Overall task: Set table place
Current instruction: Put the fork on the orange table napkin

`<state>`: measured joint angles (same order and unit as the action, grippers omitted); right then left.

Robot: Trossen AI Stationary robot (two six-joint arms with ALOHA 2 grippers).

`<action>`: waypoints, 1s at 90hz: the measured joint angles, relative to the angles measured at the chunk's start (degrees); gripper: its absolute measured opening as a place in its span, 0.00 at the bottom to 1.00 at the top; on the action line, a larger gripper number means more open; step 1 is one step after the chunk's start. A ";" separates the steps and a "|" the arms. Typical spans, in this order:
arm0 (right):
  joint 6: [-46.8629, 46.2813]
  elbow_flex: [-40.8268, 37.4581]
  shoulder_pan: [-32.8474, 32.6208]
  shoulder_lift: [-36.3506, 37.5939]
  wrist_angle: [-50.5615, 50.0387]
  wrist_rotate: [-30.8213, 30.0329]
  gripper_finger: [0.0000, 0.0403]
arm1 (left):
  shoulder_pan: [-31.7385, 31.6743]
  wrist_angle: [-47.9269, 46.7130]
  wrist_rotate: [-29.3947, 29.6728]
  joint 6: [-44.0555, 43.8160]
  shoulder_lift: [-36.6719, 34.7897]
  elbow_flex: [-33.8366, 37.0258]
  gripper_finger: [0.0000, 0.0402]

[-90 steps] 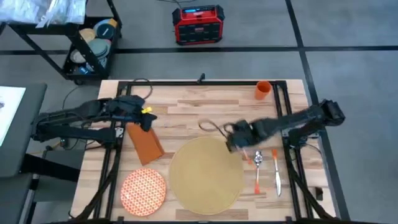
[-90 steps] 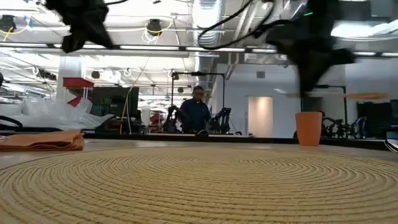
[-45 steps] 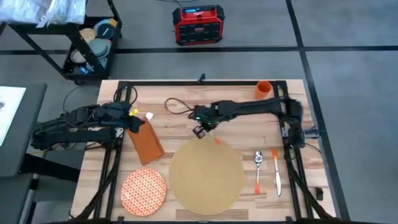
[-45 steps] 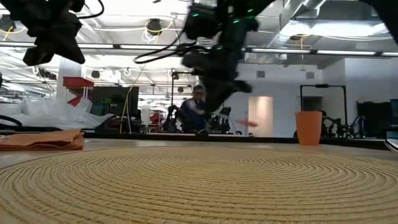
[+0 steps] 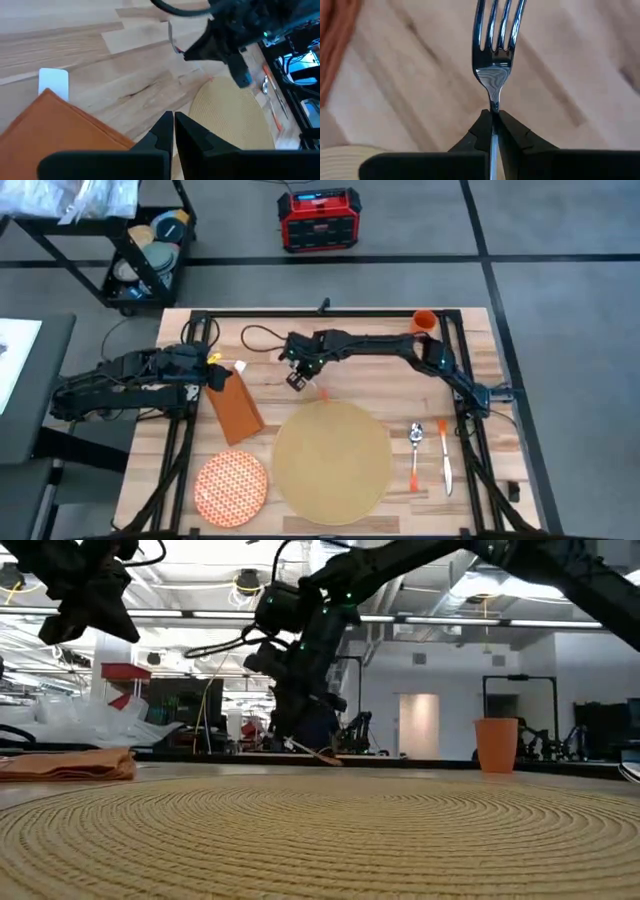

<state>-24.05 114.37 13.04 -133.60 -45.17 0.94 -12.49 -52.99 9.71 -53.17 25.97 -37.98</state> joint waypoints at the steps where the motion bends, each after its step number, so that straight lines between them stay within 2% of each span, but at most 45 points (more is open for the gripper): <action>1: 0.14 0.00 0.13 -0.05 0.07 0.23 0.00 | 0.00 0.01 0.03 0.00 -0.01 0.00 0.00; 14: 0.76 -0.06 1.61 -0.94 0.93 4.65 0.05 | 0.00 0.49 0.01 0.25 0.17 0.00 0.00; 37: 2.11 0.00 2.29 -0.72 4.90 5.36 0.21 | 0.00 8.22 0.01 1.95 3.07 0.00 0.00; 55: 8.65 -0.09 3.76 1.83 -0.96 9.65 0.25 | 0.00 18.50 -3.39 8.67 11.53 -0.02 0.00; 71: 16.97 0.02 5.26 14.24 -13.27 8.18 0.25 | 0.02 24.70 -10.45 17.98 25.47 -1.70 0.00; 90: 19.25 0.02 6.22 33.03 -26.80 -3.75 0.25 | -1.09 26.60 -20.61 41.12 46.25 -9.54 0.00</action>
<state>-4.80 114.39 19.26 -100.57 -71.97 -2.81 -13.58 -26.39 -10.90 -12.04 72.22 -47.52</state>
